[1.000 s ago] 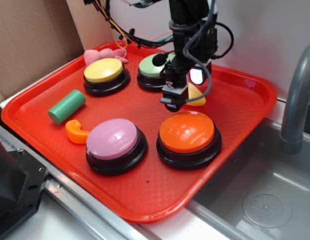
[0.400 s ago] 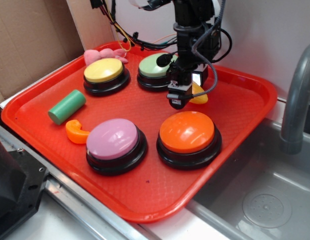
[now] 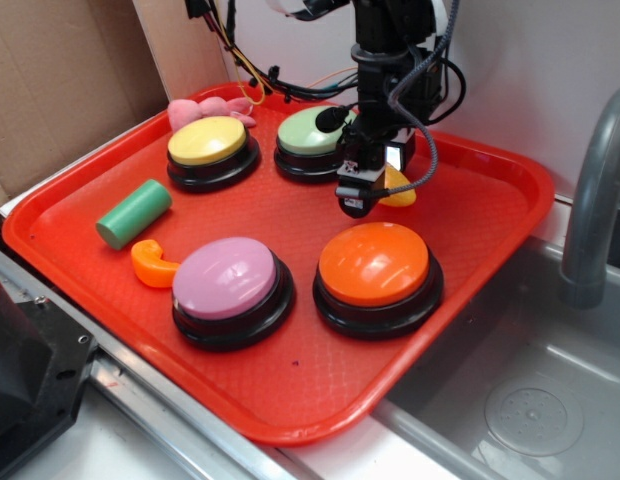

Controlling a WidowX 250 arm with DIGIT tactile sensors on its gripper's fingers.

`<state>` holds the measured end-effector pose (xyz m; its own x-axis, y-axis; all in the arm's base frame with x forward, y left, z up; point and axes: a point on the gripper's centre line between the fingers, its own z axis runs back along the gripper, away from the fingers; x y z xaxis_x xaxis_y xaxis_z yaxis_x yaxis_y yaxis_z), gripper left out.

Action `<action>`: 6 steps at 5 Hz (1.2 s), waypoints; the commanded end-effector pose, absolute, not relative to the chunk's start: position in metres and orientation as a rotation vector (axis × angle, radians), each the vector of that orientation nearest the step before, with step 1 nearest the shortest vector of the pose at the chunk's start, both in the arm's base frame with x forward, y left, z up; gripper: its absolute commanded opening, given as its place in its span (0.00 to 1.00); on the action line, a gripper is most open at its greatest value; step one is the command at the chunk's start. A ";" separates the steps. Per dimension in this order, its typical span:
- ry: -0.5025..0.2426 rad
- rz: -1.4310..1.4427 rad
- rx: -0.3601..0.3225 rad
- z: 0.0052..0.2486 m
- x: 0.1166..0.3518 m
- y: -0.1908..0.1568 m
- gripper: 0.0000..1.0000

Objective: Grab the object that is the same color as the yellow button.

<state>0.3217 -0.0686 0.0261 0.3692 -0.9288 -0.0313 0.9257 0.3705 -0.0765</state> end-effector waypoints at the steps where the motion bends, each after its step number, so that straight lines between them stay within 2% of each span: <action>1: -0.060 -0.788 -0.027 0.112 0.293 -0.051 0.00; 2: -0.008 -0.534 -0.087 0.140 0.272 -0.026 0.00; 3: 0.012 -0.284 -0.034 0.156 0.251 -0.001 0.00; 4: -0.016 -0.033 0.019 0.174 0.224 0.022 0.00; 5: -0.062 0.218 0.045 0.183 0.206 0.028 0.00; 6: -0.049 0.433 0.010 0.182 0.203 0.028 0.00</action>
